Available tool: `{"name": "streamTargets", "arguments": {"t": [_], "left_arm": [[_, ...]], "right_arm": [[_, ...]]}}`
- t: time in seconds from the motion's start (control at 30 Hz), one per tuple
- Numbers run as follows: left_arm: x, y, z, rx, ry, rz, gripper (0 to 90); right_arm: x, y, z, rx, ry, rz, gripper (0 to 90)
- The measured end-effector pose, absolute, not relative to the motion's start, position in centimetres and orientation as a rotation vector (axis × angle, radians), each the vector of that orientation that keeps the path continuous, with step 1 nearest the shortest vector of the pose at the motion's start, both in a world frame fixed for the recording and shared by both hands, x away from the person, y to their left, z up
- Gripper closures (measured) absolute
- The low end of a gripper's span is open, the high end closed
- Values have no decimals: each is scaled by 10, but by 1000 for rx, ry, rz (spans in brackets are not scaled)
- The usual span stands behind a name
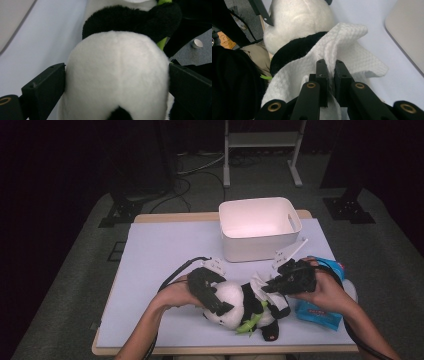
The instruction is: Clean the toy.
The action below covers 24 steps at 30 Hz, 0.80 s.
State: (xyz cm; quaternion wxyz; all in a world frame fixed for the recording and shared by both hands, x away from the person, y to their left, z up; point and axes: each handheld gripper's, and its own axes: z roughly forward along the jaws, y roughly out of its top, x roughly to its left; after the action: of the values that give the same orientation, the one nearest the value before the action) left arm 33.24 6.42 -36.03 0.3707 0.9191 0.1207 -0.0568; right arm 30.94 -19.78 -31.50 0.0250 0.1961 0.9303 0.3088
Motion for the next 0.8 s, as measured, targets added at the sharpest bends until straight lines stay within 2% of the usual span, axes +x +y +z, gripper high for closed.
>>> {"name": "streamTargets", "arguments": {"t": [0.23,0.3,0.4,0.53,0.8], "left_arm": [[334,53,-363,2406,276,-188,18],[333,53,-361,2408,248,-173,68],[335,56,-358,2386,226,-149,192],[343,55,-351,2362,208,-124,257],[372,44,-322,2373,140,76,280]], "right_arm": [[304,-198,-318,598,2884,962,833],[304,-198,-318,603,2882,973,832],[308,-203,-316,607,2882,994,830],[318,-207,-308,640,2885,998,830],[344,-211,-285,659,2826,964,831]]}}
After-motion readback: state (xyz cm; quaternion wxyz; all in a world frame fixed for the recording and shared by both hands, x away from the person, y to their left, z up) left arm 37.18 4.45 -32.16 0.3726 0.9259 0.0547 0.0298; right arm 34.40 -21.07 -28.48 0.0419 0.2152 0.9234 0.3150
